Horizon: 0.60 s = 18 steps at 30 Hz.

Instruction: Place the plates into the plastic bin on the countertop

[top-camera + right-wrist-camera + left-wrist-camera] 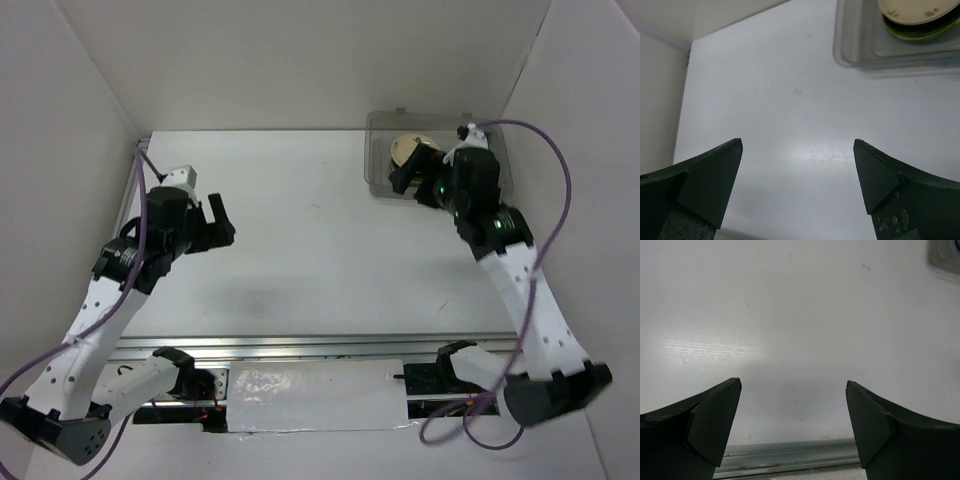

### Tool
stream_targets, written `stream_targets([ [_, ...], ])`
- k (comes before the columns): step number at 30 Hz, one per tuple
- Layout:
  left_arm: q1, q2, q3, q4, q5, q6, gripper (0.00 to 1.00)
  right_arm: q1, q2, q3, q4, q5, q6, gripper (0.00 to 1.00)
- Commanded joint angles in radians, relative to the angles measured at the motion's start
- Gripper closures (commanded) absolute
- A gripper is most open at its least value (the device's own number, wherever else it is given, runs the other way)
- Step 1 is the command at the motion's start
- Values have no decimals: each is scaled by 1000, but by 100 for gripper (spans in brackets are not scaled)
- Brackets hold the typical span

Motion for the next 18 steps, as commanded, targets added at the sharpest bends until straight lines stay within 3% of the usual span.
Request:
stream_targets([
  [1,25,91,158,-67,-214,-24,1,133,-216,-81,-125,200,-67,0],
  [5,34,109,244,-136,-367,-27,1,283,-406,-107,-277,314,-21,0],
  [8,39,55,214,-163,-438,-36,1,349,-532,-133,-360,322,5,0],
  [18,42,-192,143,-259,-369,-45,1,360,-785,-113,-538,274,-58,0],
])
